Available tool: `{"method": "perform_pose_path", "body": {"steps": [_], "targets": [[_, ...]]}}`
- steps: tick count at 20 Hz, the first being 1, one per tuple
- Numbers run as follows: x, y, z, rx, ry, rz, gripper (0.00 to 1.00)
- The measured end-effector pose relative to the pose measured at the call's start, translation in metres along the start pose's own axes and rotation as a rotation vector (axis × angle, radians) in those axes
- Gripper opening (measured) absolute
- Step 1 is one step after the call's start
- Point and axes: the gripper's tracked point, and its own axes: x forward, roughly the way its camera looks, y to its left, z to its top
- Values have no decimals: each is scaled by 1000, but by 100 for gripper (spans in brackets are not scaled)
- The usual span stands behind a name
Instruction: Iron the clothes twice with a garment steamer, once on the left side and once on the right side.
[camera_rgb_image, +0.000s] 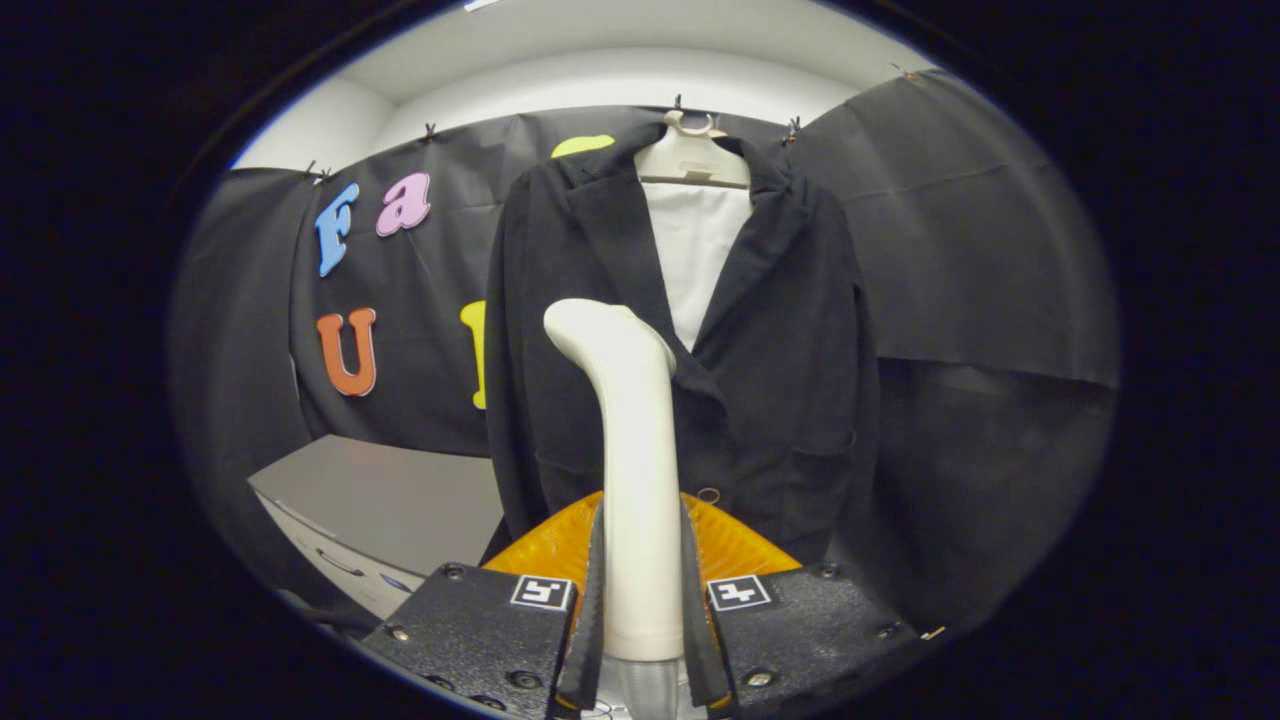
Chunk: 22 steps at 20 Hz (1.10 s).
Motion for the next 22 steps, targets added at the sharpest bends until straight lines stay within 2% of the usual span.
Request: {"method": "perform_pose_path", "body": {"steps": [22], "targets": [[4, -4, -137, 31, 277, -53, 36]]}}
